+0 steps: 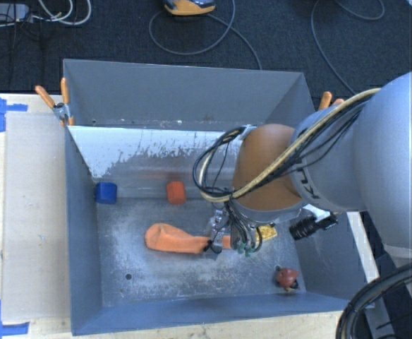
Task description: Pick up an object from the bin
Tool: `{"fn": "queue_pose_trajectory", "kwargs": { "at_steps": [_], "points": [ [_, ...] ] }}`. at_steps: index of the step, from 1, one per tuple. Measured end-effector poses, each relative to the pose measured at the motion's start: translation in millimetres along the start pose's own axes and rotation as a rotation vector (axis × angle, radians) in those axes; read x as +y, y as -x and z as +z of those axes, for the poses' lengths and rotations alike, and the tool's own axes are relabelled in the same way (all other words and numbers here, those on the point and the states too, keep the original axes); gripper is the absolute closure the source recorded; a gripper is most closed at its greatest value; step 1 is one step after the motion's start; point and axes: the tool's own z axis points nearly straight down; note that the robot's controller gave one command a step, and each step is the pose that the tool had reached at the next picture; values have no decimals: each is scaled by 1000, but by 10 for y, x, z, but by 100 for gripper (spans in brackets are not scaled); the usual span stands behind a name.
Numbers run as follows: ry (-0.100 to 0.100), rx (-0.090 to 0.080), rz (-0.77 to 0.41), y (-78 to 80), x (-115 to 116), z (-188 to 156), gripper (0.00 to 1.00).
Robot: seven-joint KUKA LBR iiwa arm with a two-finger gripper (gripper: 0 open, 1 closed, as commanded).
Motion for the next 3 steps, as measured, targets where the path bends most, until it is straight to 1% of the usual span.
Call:
{"fn": "queue_pose_trajectory", "kwargs": {
  "at_steps": [1,2,3],
  "points": [
    [3,-7,0,17,5,-218,100],
    [4,-9,-2,22,8,-343,100],
    [2,-5,-3,12,4,-429,100]
  ]
}}
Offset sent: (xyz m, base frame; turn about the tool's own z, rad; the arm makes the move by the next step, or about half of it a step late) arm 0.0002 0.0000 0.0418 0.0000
